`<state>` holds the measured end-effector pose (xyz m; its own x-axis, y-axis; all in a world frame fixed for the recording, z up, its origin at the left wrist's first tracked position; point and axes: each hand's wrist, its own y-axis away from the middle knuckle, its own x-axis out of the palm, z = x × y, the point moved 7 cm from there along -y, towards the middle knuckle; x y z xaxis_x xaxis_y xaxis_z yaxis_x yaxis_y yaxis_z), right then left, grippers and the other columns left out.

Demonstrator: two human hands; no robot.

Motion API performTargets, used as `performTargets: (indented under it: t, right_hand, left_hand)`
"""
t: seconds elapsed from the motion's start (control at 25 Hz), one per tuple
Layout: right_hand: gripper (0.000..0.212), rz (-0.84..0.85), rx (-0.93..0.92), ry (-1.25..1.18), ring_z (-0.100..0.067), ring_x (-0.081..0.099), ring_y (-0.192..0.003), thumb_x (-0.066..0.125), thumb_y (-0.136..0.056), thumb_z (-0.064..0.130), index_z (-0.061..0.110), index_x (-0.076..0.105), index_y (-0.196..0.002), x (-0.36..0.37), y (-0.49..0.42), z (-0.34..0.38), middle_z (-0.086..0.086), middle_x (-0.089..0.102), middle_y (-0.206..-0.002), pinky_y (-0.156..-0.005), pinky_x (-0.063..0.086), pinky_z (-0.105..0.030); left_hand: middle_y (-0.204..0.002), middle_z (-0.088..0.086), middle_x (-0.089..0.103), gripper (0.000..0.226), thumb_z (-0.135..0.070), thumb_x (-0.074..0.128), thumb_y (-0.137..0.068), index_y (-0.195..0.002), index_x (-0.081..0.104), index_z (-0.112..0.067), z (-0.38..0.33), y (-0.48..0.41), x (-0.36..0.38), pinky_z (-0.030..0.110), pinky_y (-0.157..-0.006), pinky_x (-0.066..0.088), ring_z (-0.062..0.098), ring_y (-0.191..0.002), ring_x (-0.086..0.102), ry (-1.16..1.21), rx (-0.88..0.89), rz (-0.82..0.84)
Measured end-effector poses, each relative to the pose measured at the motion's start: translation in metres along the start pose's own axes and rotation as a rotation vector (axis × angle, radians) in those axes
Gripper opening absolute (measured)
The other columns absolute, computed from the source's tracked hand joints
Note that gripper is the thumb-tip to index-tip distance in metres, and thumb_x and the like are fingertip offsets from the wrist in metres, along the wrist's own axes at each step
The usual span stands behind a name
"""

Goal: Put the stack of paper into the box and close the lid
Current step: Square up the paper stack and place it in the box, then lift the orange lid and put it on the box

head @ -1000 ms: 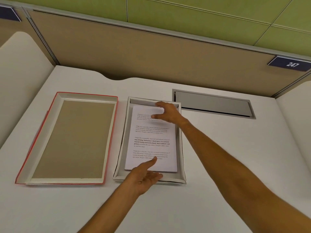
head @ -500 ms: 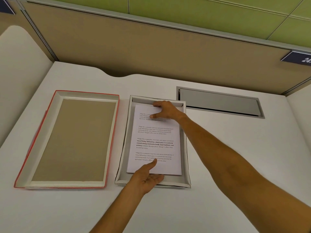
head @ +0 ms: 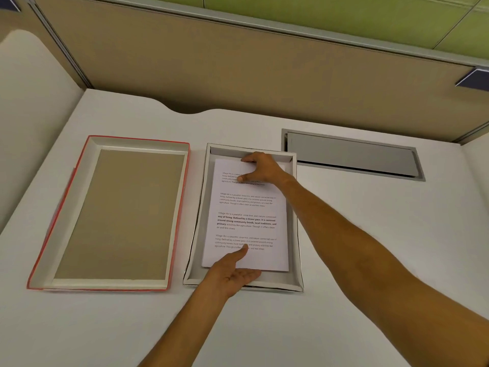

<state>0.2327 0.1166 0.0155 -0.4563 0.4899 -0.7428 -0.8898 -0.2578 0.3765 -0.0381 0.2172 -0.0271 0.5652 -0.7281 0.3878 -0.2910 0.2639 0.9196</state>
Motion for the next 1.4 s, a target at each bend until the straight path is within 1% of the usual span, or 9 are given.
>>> performTargets:
  t: [0.32, 0.56, 0.72, 0.84, 0.92, 1.04, 1.2, 1.28, 1.4]
  right_hand:
    - [0.077, -0.014, 0.004, 0.022, -0.023, 0.053, -0.123, 0.086, -0.068, 0.043, 0.011, 0.058, -0.132, 0.0, 0.002, 0.003, -0.006, 0.058, -0.134, -0.107, 0.043, -0.036]
    - [0.071, 0.029, -0.037, 0.046, -0.025, 0.054, -0.123, 0.08, -0.075, 0.044, 0.011, 0.055, -0.133, -0.002, 0.007, 0.008, -0.007, 0.058, -0.134, -0.107, 0.044, -0.037]
    - [0.073, 0.0, -0.045, 0.021, -0.025, 0.055, -0.123, 0.08, -0.075, 0.042, 0.01, 0.054, -0.134, -0.01, 0.012, 0.011, -0.008, 0.059, -0.134, -0.107, 0.044, -0.038]
    - [0.078, -0.048, -0.032, -0.043, -0.024, 0.053, -0.128, 0.081, -0.074, 0.041, 0.01, 0.051, -0.139, -0.011, 0.018, 0.015, -0.008, 0.056, -0.14, -0.11, 0.042, -0.039]
    - [0.076, -0.095, -0.03, -0.154, -0.022, 0.056, -0.124, 0.082, -0.074, 0.039, 0.01, 0.052, -0.137, -0.006, 0.025, 0.025, -0.008, 0.058, -0.138, -0.106, 0.045, -0.033]
    - [0.073, -0.174, -0.054, -0.266, -0.02, 0.059, -0.119, 0.083, -0.073, 0.039, 0.01, 0.055, -0.134, 0.018, 0.038, 0.054, -0.007, 0.062, -0.133, -0.1, 0.046, -0.027]
    - [0.071, -0.223, -0.017, -0.501, -0.018, 0.064, -0.106, 0.087, -0.07, 0.033, 0.006, 0.059, -0.129, 0.065, 0.05, 0.097, -0.009, 0.067, -0.121, -0.09, 0.049, -0.019]
    - [0.067, -0.205, 0.045, -0.606, -0.018, 0.066, -0.097, 0.088, -0.069, 0.032, 0.006, 0.061, -0.125, 0.088, 0.055, 0.114, -0.009, 0.069, -0.115, -0.083, 0.052, -0.019]
    - [0.057, -0.219, 0.11, -0.62, -0.024, 0.068, -0.092, 0.087, -0.069, 0.032, 0.001, 0.066, -0.112, 0.115, 0.063, 0.13, -0.014, 0.071, -0.105, -0.082, 0.057, -0.029]
  left_hand:
    - [-0.129, 0.029, 0.058, 0.03, -0.005, 0.069, -0.088, -0.116, 0.06, -0.01, -0.002, 0.006, 0.003, 0.062, -0.106, 0.042, 0.048, -0.123, 0.053, 0.027, -0.018, 0.04]
    - [-0.133, 0.031, 0.057, 0.029, -0.005, 0.067, -0.089, -0.116, 0.06, -0.01, -0.004, 0.024, 0.004, 0.064, -0.108, 0.038, 0.051, -0.125, 0.052, 0.031, -0.039, 0.157]
    - [-0.131, 0.037, 0.054, 0.043, -0.006, 0.074, -0.083, -0.122, 0.057, -0.002, -0.014, 0.039, 0.001, 0.056, -0.097, 0.052, 0.051, -0.12, 0.057, -0.128, -0.017, 0.196]
    - [-0.118, 0.032, 0.067, 0.042, -0.009, 0.08, -0.072, -0.108, 0.066, 0.008, -0.056, 0.045, -0.009, 0.037, -0.085, 0.061, 0.039, -0.114, 0.066, -0.312, 0.26, 0.148]
    - [-0.107, 0.02, 0.074, 0.022, -0.004, 0.076, -0.079, -0.1, 0.073, -0.003, -0.107, 0.056, -0.02, 0.028, -0.086, 0.06, 0.031, -0.11, 0.067, -0.44, 0.588, 0.068]
    - [-0.104, 0.01, 0.073, 0.025, -0.01, 0.076, -0.082, -0.106, 0.071, -0.013, -0.188, 0.081, -0.043, 0.029, -0.09, 0.05, 0.023, -0.102, 0.066, -0.62, 0.962, -0.181]
    - [-0.115, 0.011, 0.07, 0.042, -0.022, 0.08, -0.08, -0.118, 0.065, -0.012, -0.273, 0.108, -0.087, 0.03, -0.09, 0.049, 0.022, -0.104, 0.065, -0.835, 1.22, -0.561]
    - [-0.119, 0.016, 0.069, 0.046, -0.021, 0.08, -0.08, -0.121, 0.063, -0.01, -0.3, 0.118, -0.111, 0.033, -0.092, 0.049, 0.029, -0.107, 0.066, -0.928, 1.299, -0.671]
    - [-0.123, 0.024, 0.066, 0.052, -0.017, 0.08, -0.079, -0.125, 0.059, -0.001, -0.324, 0.128, -0.145, 0.046, -0.098, 0.048, 0.041, -0.111, 0.064, -1.095, 1.337, -0.836]
